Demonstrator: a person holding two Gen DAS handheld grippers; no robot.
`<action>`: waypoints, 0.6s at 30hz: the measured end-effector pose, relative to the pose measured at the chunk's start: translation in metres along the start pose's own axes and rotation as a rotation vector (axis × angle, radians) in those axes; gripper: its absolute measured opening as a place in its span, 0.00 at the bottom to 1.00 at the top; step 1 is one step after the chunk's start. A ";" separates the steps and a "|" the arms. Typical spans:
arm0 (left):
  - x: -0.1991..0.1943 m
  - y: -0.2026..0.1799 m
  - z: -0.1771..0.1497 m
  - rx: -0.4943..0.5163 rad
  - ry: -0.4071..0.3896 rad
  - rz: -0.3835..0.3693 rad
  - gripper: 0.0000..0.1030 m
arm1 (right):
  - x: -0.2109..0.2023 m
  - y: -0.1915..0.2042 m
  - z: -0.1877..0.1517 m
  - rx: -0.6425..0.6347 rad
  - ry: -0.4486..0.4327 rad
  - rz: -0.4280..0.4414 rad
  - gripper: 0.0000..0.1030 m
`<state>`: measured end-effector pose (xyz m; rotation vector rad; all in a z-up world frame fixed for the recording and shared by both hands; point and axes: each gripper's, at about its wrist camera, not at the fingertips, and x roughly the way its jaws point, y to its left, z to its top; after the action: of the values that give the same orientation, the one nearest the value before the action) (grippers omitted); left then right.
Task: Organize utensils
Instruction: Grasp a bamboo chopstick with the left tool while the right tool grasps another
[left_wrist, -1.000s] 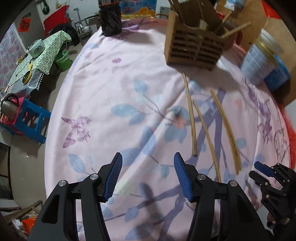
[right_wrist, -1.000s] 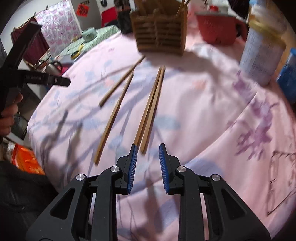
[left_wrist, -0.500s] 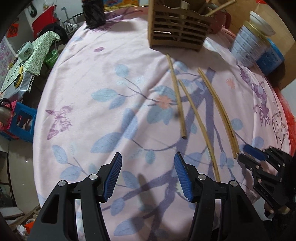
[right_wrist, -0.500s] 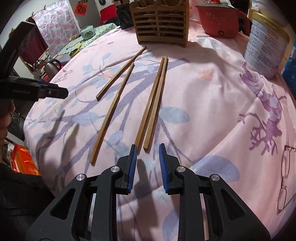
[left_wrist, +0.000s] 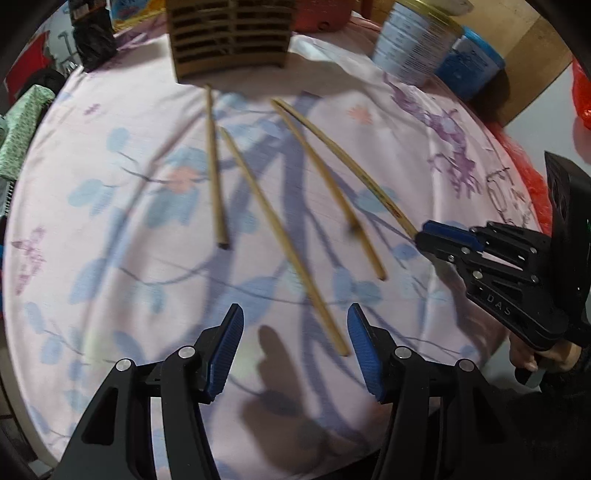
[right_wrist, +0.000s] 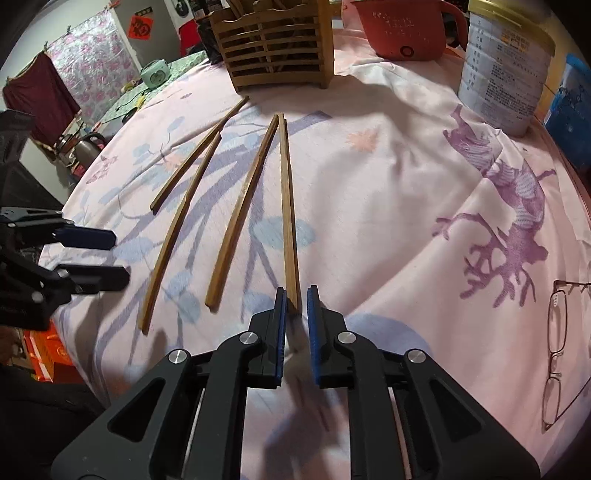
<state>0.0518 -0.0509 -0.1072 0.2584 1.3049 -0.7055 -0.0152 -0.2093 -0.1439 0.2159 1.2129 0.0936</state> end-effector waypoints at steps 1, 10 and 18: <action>0.003 -0.002 -0.002 -0.003 0.002 -0.008 0.55 | -0.001 -0.001 0.000 -0.011 0.004 0.007 0.14; 0.017 -0.023 -0.016 -0.101 -0.040 0.012 0.31 | -0.013 -0.016 0.009 -0.147 -0.005 0.085 0.14; 0.024 -0.035 -0.012 -0.223 -0.101 0.056 0.06 | -0.013 -0.030 0.017 -0.209 -0.002 0.160 0.14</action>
<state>0.0237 -0.0787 -0.1256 0.0772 1.2627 -0.5140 -0.0050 -0.2431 -0.1327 0.1297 1.1737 0.3578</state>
